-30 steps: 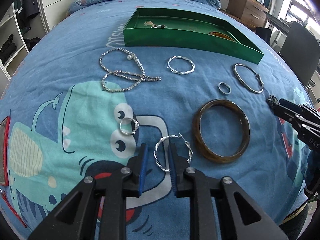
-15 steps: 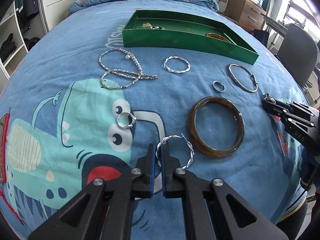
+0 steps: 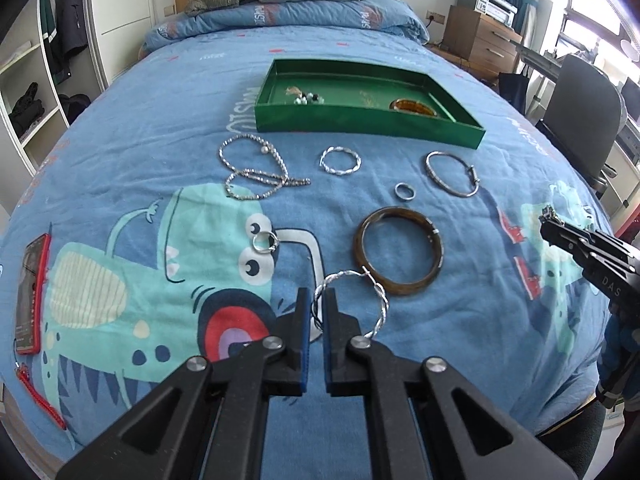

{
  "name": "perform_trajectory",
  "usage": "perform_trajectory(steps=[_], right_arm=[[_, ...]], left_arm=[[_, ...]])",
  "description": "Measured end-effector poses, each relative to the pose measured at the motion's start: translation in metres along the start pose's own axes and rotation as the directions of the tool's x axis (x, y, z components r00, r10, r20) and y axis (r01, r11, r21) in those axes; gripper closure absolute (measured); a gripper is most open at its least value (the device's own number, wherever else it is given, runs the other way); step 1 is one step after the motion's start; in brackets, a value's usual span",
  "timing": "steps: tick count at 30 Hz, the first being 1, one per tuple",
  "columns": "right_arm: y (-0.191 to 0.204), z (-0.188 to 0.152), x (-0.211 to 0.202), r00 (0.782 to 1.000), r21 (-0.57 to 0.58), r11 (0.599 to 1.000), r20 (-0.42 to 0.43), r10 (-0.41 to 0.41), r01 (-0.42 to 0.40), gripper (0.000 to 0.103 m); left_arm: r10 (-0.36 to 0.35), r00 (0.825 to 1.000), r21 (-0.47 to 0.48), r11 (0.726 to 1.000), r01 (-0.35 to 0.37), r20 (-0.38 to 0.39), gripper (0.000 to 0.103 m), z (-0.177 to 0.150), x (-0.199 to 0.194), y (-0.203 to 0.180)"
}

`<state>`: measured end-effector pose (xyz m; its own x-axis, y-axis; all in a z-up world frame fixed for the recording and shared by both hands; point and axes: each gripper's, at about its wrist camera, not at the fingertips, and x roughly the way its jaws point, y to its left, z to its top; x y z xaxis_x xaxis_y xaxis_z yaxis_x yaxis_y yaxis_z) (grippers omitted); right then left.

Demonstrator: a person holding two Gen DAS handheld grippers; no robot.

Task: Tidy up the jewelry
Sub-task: 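Carry the silver hoop and brooch into the green tray and release both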

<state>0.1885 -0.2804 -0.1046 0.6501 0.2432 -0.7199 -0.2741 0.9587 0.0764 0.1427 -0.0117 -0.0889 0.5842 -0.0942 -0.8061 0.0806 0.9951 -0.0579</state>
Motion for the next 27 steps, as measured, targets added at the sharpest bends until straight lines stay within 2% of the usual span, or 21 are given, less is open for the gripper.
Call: perform_trajectory(steps=[14, 27], right_arm=[[0.032, 0.005, -0.067, 0.993, -0.005, 1.000, 0.119, 0.016, -0.016, 0.087], [0.057, 0.047, -0.087, 0.980, -0.033, 0.999, 0.199, 0.014, -0.008, 0.087]], left_arm=[[-0.033, 0.993, -0.022, 0.999, 0.036, 0.113, 0.099, 0.008, -0.059, 0.008], [-0.088, 0.972, -0.026, 0.995, 0.096, 0.218, 0.099, 0.059, -0.077, 0.019]])
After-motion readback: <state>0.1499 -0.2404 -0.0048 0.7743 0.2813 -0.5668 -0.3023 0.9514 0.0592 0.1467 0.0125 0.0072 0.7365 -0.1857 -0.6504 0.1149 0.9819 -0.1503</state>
